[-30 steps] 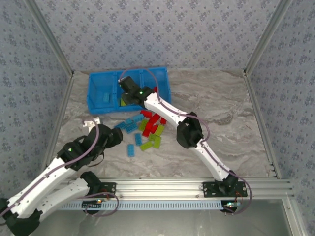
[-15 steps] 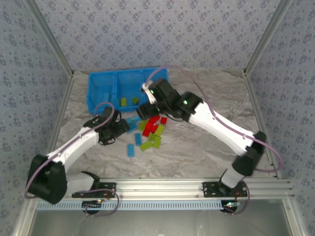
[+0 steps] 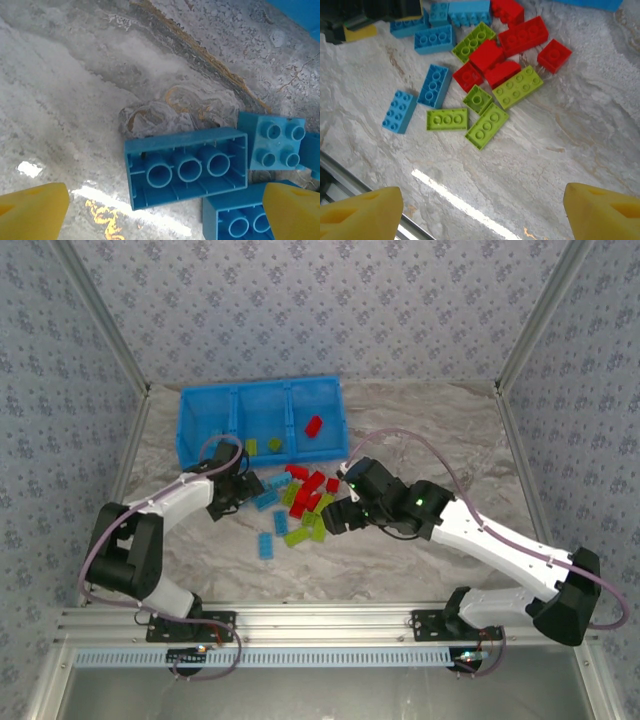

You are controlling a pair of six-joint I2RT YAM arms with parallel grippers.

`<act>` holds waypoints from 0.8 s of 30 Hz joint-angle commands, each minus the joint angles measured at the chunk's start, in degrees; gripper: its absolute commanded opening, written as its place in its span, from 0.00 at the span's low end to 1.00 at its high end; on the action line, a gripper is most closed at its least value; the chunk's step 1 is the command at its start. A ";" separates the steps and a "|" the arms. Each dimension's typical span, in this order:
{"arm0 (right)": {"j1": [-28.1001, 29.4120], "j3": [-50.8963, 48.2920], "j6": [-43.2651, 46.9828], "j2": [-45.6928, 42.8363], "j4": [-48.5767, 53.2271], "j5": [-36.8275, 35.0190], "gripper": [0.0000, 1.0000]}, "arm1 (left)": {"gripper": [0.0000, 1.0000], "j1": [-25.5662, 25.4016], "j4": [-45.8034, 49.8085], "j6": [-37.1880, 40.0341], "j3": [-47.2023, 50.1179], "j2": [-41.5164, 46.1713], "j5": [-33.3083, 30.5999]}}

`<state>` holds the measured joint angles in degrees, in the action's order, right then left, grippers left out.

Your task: Sort the legos into containers by color

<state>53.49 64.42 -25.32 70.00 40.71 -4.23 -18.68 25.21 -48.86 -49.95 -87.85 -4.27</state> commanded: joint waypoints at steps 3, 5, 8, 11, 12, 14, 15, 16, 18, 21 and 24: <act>-0.26 1.19 -1.40 0.04 -0.91 -1.31 0.86 | 0.99 1.27 -2.05 2.59 -0.93 -2.29 0.73; -0.22 1.23 -1.50 0.30 -1.12 -0.98 0.86 | 0.99 1.58 -2.93 3.36 -0.42 -3.10 1.16; -0.08 1.16 -1.83 0.73 -1.02 -0.54 0.86 | 0.99 1.69 -3.52 4.25 -0.23 -3.98 1.93; -0.04 0.88 -2.35 0.92 -0.90 -0.45 0.86 | 0.95 1.69 -2.46 4.32 -0.02 -4.11 2.13; 0.03 0.97 -2.49 0.91 -0.90 -0.30 0.86 | 0.92 1.71 -1.86 4.24 0.01 -4.00 2.01; 0.19 0.97 -2.71 1.00 -1.25 -0.16 0.86 | 0.87 1.76 0.11 3.98 -0.01 -3.59 1.02; 0.24 0.96 -2.72 1.00 -1.32 -0.12 0.86 | 0.85 1.71 1.00 3.93 0.16 -3.28 0.50; 0.41 1.01 -2.85 1.06 -1.51 -0.12 0.86 | 0.83 1.72 1.91 3.73 0.47 -2.91 -0.13; 0.57 1.18 -2.92 1.18 -1.77 -0.26 0.86 | 0.78 1.71 2.54 3.82 1.65 -1.79 -0.81; 0.79 1.27 -3.11 1.45 -1.95 -0.17 0.86 | 0.70 1.80 1.70 4.17 3.65 0.23 -1.16; 1.15 1.92 -3.13 1.89 -1.56 0.06 0.86 | 0.64 2.04 1.11 4.56 4.34 0.69 -1.18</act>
<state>54.04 64.53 -27.66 71.40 39.13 -4.23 -17.21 24.77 -45.06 -46.24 -88.60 -4.36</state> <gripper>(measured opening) 0.862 0.650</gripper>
